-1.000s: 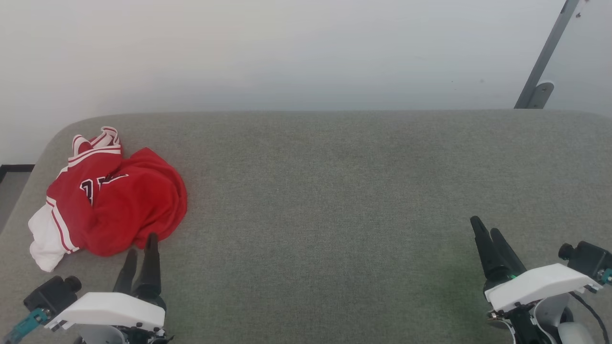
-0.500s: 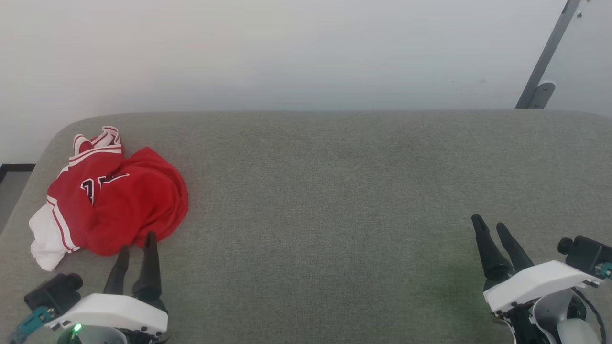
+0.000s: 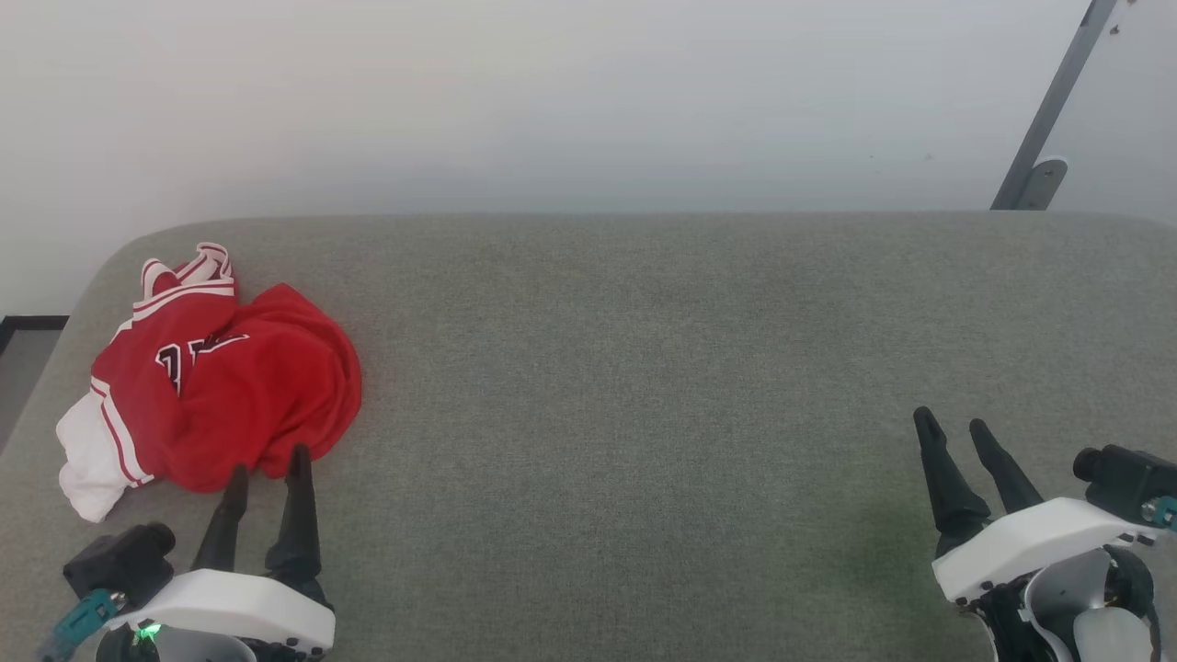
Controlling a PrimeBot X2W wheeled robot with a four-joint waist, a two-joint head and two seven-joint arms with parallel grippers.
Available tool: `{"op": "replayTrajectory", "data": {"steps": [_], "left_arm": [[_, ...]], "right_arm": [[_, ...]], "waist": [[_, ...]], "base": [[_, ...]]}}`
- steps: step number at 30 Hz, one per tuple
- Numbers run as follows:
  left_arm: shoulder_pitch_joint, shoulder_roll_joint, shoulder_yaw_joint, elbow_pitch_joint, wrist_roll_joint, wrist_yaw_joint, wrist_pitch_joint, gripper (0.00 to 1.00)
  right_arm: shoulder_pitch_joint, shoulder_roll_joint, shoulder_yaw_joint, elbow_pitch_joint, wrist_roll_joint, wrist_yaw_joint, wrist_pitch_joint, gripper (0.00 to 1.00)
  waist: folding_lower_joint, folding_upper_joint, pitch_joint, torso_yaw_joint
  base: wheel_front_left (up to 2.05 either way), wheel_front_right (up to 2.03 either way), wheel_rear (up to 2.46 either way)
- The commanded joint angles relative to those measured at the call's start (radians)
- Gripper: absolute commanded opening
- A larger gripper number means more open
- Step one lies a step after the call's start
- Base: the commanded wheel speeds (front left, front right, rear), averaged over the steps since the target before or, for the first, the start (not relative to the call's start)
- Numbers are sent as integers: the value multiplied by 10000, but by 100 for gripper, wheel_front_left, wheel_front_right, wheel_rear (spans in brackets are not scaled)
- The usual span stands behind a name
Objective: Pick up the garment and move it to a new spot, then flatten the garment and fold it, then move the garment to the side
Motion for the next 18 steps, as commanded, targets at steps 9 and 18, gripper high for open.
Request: {"op": "replayTrajectory", "data": {"steps": [9,18], "left_arm": [[99,233,-185,-207,771,148,-277,100],[119,405,-377,-313,1389,278,-440,100]], "right_arm": [[-110,-57,-32,-205,-883,3,-146,100],[-102,-75,-31,-273,-1554,2,-188,100]], "waist": [[0,0,-12,-9],[0,0,-34,0]], "base": [[0,0,0],[0,0,0]]}}
